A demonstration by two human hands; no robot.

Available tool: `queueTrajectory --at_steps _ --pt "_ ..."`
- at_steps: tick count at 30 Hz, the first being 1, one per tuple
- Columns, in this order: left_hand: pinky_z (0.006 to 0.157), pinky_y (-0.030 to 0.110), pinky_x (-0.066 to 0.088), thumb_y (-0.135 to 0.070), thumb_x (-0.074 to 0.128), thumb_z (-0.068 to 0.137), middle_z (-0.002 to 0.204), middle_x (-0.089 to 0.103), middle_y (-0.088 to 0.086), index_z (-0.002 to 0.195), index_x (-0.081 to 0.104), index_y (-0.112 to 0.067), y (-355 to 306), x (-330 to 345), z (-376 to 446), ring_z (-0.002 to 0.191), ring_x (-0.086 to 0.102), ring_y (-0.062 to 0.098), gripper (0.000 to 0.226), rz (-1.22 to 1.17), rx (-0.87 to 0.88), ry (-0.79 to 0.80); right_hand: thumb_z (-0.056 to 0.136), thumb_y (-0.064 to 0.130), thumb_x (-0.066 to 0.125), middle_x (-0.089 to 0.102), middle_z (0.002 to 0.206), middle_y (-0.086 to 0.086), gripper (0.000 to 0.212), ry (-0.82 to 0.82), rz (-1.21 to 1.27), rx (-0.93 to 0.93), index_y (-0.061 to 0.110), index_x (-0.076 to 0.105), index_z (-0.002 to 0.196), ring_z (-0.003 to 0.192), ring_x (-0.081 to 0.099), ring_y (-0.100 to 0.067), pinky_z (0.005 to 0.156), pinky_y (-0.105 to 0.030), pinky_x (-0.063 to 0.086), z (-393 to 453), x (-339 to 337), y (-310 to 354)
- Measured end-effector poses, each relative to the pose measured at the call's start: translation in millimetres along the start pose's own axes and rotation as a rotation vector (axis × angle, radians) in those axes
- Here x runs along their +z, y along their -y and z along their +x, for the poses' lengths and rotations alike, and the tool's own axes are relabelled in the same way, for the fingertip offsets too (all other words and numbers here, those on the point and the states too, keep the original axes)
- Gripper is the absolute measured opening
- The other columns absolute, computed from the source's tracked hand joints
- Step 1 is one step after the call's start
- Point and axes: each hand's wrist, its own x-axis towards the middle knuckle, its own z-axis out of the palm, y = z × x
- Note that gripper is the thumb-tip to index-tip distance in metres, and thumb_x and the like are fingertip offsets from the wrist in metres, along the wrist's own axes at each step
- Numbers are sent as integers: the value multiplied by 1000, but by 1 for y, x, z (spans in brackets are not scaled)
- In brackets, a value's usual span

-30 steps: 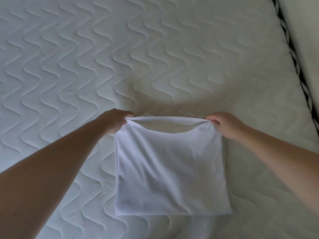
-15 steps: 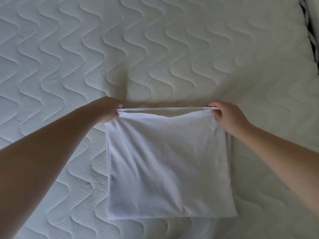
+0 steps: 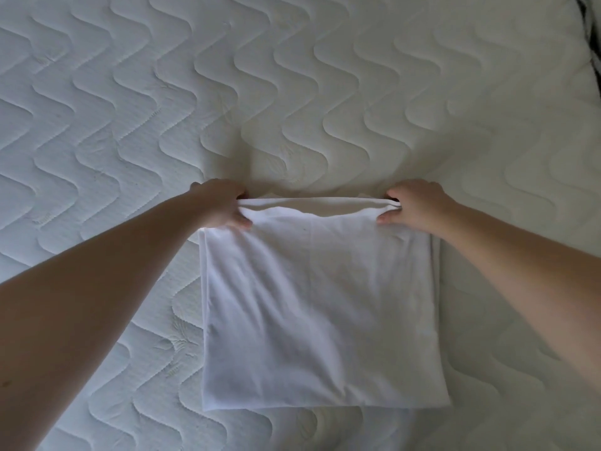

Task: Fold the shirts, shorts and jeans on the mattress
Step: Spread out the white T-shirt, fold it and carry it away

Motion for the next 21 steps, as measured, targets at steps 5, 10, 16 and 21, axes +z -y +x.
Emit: queueTrajectory --at_steps 5,10,16,21 --pt "85 35 46 -60 60 87 110 62 1 108 67 -20 1 4 -4 108 57 26 46 -128 93 -19 81 38 77 41 68 11 42 -17 109 -69 25 38 70 74 48 -23 57 -32 25 -9 -5 1" --pt "52 25 37 -50 67 86 75 58 -10 78 54 -29 3 1 -22 66 57 9 26 -236 155 -33 87 35 72 49 68 11 21 -81 147 -104 19 60 93 71 50 -20 53 -27 29 -33 -13 -1" --pt "55 25 37 -41 77 80 69 62 -9 77 64 -30 11 -46 -72 68 58 4 18 -98 177 -2 85 37 73 51 61 7 24 -94 87 -161 14 68 89 63 48 -13 53 -26 30 -66 -55 10" --pt "59 24 34 -41 72 85 72 56 -13 91 69 -24 5 -111 -133 74 52 12 19 30 213 -163 85 30 75 49 58 10 16 -260 81 -202 15 71 88 65 54 -21 58 -31 31 -108 -122 34"
